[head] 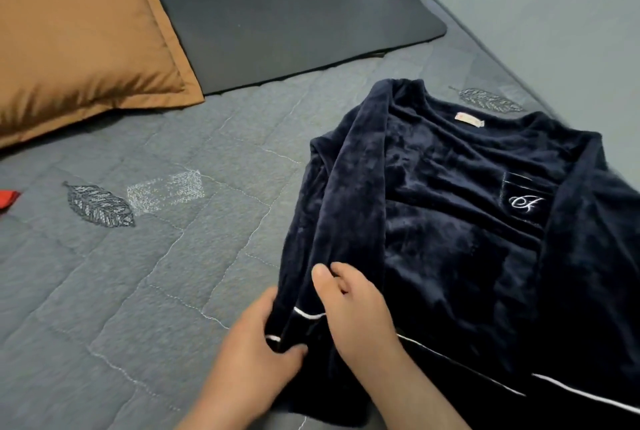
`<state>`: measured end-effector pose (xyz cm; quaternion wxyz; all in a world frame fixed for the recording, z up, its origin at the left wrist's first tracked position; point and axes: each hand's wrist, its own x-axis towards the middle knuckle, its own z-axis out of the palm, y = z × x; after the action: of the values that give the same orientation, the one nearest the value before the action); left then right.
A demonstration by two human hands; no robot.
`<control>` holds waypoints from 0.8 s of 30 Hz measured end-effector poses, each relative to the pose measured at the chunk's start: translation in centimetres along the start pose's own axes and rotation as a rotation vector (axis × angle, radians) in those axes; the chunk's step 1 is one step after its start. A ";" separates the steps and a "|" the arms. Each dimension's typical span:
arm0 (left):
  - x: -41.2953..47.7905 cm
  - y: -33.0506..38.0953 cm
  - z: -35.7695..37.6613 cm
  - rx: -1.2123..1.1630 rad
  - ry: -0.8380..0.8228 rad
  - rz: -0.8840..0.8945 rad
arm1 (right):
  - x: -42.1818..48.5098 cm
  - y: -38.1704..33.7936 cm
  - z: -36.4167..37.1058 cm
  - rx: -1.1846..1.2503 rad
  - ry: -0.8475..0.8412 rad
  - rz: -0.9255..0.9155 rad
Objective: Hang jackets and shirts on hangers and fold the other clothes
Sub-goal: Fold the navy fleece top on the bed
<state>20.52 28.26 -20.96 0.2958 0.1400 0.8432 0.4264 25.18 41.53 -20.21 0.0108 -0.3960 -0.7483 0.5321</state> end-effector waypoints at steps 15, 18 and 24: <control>13.6 7.5 4.0 -0.215 -0.225 0.094 | -0.2 5.7 0.2 0.254 -0.234 -0.042; 15.3 7.5 7.8 0.040 -0.265 0.226 | -0.1 6.3 0.8 0.233 -0.225 -0.114; 14.1 8.6 8.2 -0.035 -0.023 0.216 | -0.7 5.2 -1.3 0.387 -0.264 -0.030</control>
<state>14.40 45.49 -23.19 0.2604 0.2299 0.8121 0.4689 29.20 42.75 -23.54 -0.0034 -0.3023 -0.6330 0.7127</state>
